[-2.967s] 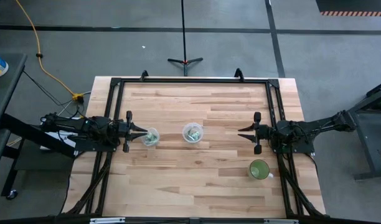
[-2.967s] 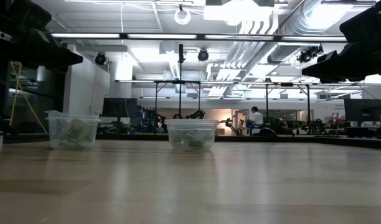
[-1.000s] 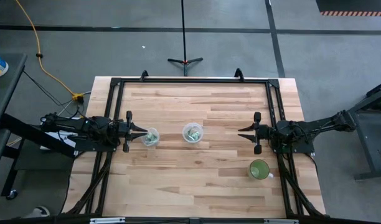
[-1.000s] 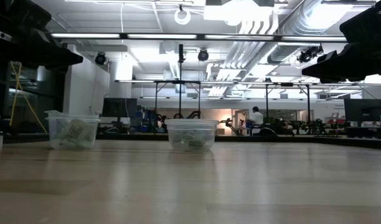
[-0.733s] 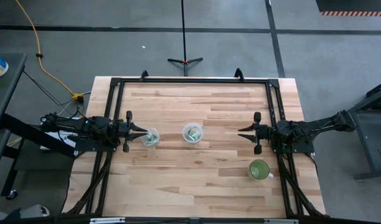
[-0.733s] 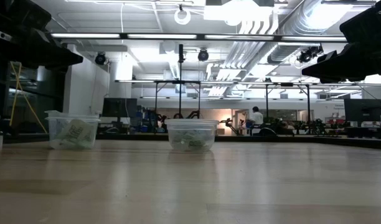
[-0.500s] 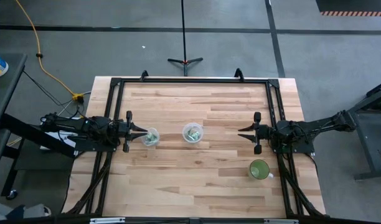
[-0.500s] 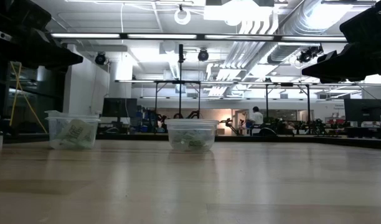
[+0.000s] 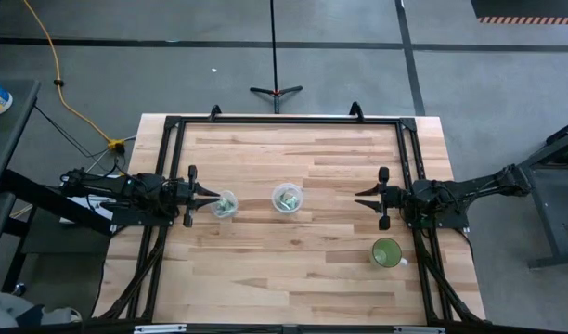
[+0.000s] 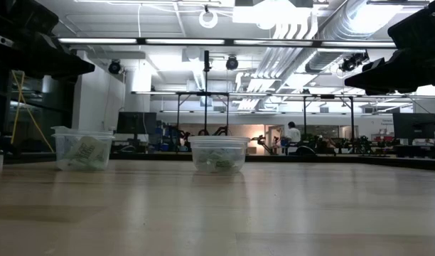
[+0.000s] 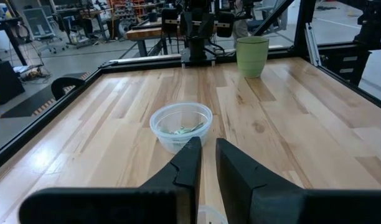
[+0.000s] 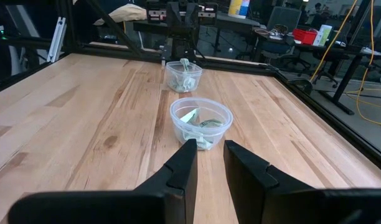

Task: Pick and place Stevia / Truvia into bins
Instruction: Return to Home Position

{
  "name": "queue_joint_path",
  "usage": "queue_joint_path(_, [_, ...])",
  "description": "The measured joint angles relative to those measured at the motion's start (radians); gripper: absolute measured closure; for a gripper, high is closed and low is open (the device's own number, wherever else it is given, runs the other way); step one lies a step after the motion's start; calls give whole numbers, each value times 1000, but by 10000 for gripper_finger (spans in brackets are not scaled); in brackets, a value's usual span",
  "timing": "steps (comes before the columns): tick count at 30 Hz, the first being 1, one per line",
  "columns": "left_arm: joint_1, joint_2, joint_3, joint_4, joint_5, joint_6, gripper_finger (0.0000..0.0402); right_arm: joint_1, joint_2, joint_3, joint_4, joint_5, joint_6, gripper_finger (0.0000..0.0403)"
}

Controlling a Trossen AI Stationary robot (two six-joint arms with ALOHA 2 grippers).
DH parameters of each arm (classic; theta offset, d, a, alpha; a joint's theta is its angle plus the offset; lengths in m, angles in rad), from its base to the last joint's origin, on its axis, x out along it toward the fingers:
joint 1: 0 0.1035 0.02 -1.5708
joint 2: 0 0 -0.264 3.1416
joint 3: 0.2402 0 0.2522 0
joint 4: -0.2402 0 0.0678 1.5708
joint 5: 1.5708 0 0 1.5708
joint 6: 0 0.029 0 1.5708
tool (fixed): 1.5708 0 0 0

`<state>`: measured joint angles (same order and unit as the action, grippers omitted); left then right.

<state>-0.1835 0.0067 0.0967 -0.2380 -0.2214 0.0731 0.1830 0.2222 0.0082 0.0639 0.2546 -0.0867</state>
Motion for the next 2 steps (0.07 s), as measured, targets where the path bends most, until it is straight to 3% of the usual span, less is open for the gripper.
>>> queue_joint_path(2, [0, 0, 0, 0, 0, 0, 318, 0, 0, 0, 0, 0, 0, 331])
